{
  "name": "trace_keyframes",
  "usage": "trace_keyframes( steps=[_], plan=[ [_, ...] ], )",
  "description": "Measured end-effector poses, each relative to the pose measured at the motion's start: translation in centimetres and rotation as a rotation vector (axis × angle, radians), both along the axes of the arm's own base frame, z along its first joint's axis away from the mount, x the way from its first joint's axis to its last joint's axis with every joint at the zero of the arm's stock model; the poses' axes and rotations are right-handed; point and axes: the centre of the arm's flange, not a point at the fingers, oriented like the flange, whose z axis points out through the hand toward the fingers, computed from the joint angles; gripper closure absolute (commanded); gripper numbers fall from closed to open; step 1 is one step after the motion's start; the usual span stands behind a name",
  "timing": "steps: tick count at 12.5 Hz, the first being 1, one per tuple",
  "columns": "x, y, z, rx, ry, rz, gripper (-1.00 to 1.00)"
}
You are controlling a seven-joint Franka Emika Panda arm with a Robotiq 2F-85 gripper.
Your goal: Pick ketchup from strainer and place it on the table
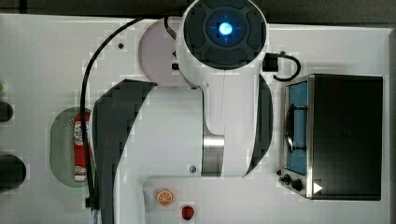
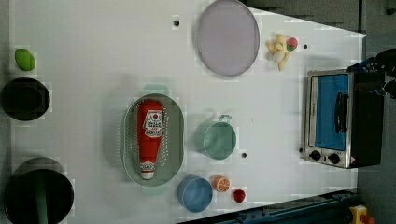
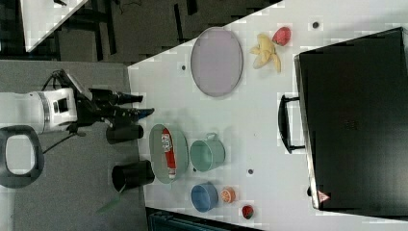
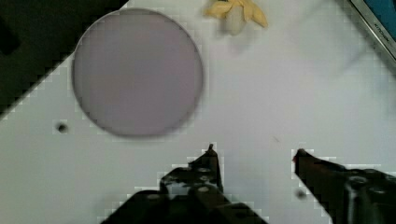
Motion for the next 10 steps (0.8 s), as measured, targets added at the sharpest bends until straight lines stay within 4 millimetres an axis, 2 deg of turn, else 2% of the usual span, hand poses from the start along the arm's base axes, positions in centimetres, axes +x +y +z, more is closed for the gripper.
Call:
trace_keyframes(
  steps=[1,2,3,4,6,7,8,9,10],
  plan=[
    [-2.5,0.0,-0.5,-0.004,0.101,0.002,-0.58],
    [-4.9,0.0,-0.1,-0.018,0.158,0.004,-0.8],
    [-6.4,0.2,1.2,-0.026,0.149,0.005,-1.0],
    [-7.0,0.4,3.0,-0.026,0.102,0.006,-1.0],
    [-7.0,1.4,6.7,-0.032,-0.011,0.024,-1.0],
    [-6.7,2.5,7.7,-0.033,-0.055,0.041,-1.0],
    [-6.1,4.2,8.1,-0.036,-0.091,0.071,-1.0],
    [-5.7,6.5,7.5,-0.035,-0.091,0.112,-1.0],
    [-5.2,9.4,6.2,-0.031,-0.076,0.166,-1.0]
  ],
)
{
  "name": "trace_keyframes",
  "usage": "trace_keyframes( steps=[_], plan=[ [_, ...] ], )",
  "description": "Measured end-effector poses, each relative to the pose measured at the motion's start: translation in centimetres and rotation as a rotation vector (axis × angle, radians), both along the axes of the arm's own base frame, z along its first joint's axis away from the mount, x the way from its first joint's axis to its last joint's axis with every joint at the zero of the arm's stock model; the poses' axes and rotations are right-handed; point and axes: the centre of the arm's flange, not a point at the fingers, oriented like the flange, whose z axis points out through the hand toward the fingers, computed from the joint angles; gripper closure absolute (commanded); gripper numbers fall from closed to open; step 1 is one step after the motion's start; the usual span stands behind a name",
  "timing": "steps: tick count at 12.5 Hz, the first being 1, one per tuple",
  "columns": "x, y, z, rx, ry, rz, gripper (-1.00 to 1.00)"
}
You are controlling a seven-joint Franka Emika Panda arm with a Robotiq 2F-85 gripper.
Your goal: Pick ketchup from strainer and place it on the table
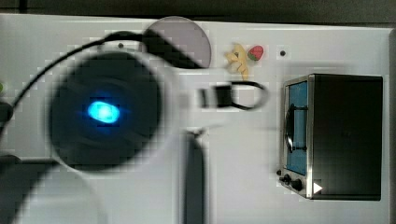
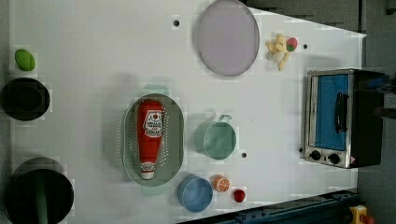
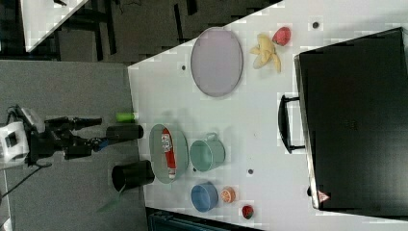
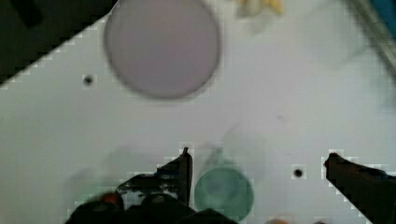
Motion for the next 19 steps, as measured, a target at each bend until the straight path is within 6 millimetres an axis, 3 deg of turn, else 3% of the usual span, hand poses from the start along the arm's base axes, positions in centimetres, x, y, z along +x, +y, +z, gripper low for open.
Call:
trace_keyframes(
  steps=[2,4,6,9,12,16,19],
  plan=[
    [0.6,7.3,-4.3,0.0,0.052,0.14,-1.0],
    [-0.3,14.8,-9.2,0.014,0.13,0.282,-1.0],
    [-2.9,21.4,-13.6,0.034,0.174,0.414,-1.0],
    [-7.7,27.9,-18.9,0.047,0.22,0.547,-1.0],
    [-9.5,30.5,-22.5,0.007,0.13,0.635,-1.0],
    [-8.8,32.1,-27.6,0.051,0.022,0.667,-1.0],
    [-8.4,31.5,-35.2,0.074,0.099,0.648,-1.0]
  ],
)
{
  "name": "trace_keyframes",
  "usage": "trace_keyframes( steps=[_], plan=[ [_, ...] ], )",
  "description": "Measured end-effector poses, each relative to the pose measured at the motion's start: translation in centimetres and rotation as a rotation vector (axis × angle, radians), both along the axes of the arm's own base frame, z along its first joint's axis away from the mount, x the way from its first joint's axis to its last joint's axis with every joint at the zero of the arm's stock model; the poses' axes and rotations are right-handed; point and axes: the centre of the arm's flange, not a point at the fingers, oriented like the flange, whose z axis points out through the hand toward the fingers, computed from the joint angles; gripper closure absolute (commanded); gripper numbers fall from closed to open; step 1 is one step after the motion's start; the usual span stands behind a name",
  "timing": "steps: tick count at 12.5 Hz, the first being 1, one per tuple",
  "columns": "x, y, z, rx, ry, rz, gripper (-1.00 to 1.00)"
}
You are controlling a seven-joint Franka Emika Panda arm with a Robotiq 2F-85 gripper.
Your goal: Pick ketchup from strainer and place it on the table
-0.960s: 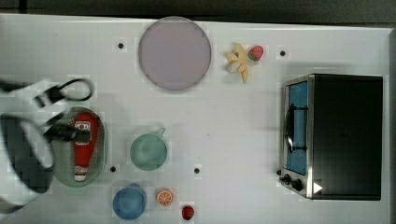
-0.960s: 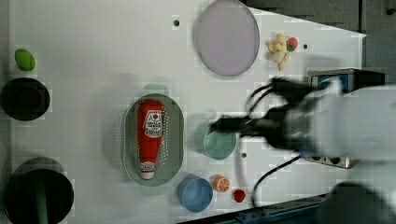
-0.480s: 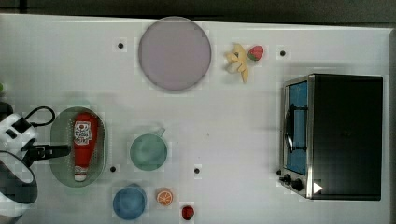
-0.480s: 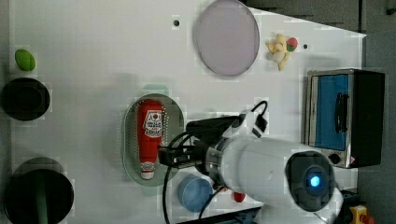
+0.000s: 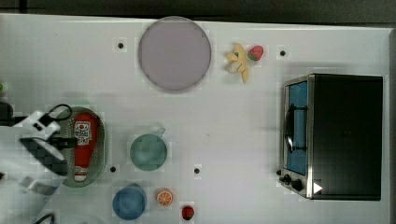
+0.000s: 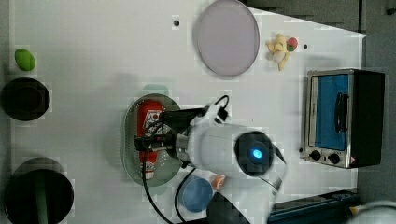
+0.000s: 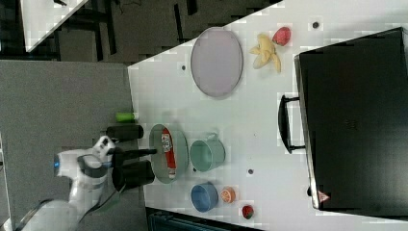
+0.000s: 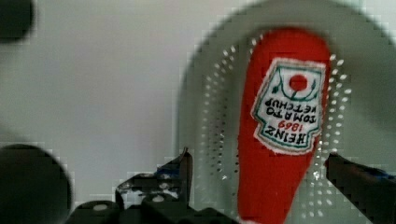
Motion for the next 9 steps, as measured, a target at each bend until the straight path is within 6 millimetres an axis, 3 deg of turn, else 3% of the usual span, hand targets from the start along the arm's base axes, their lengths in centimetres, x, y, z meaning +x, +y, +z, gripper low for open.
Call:
trace_keyframes(
  steps=[3,6,7,9],
  plan=[
    [-0.1,-1.8,-6.8,-0.027,0.05,-0.022,-1.0],
    [-0.6,-2.4,-10.5,-0.024,0.067,-0.049,-1.0],
    [-0.8,-2.5,-11.2,-0.032,0.069,-0.048,-0.91],
    [-1.1,-2.2,-11.9,-0.029,0.061,-0.048,-0.43]
  ],
)
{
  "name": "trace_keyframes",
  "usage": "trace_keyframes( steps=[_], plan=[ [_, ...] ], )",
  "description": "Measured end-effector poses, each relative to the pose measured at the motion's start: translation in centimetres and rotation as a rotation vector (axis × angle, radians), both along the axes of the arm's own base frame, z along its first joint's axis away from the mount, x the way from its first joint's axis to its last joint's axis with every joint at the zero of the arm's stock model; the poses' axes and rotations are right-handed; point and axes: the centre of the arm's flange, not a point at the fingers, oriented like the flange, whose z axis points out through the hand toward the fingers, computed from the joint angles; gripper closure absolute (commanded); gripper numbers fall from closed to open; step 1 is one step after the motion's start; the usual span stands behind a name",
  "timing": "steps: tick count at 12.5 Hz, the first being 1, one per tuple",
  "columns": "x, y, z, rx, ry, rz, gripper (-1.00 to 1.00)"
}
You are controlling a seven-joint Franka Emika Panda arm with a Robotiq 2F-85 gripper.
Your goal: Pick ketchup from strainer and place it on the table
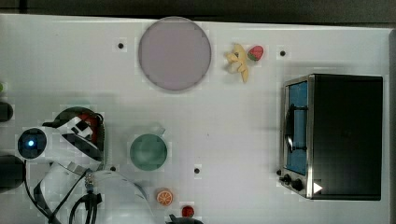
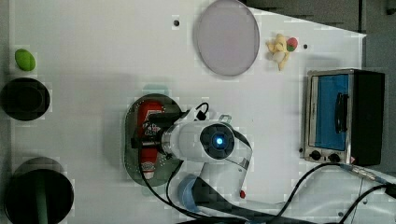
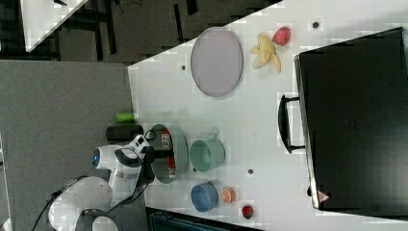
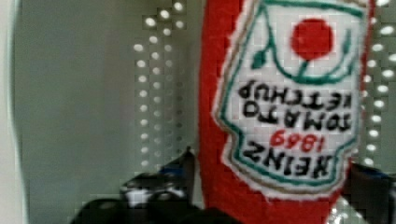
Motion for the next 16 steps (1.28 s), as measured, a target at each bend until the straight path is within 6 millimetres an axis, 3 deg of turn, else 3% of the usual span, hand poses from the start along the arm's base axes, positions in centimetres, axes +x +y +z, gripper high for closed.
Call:
trace_keyframes(
  steps=[1,4,7,10,14,16],
  plan=[
    [0.0,0.1,-0.1,-0.003,-0.001,0.003,-0.21],
    [0.3,0.4,1.3,0.0,-0.023,0.003,-0.21],
    [0.6,0.3,4.4,-0.032,-0.059,-0.001,-0.21],
    [1.4,0.6,11.2,-0.019,-0.06,-0.11,-0.21],
    [1.5,0.4,22.1,-0.038,-0.125,-0.194,-0.21],
    [2.3,0.0,25.9,-0.06,-0.162,-0.189,-0.21]
  ],
)
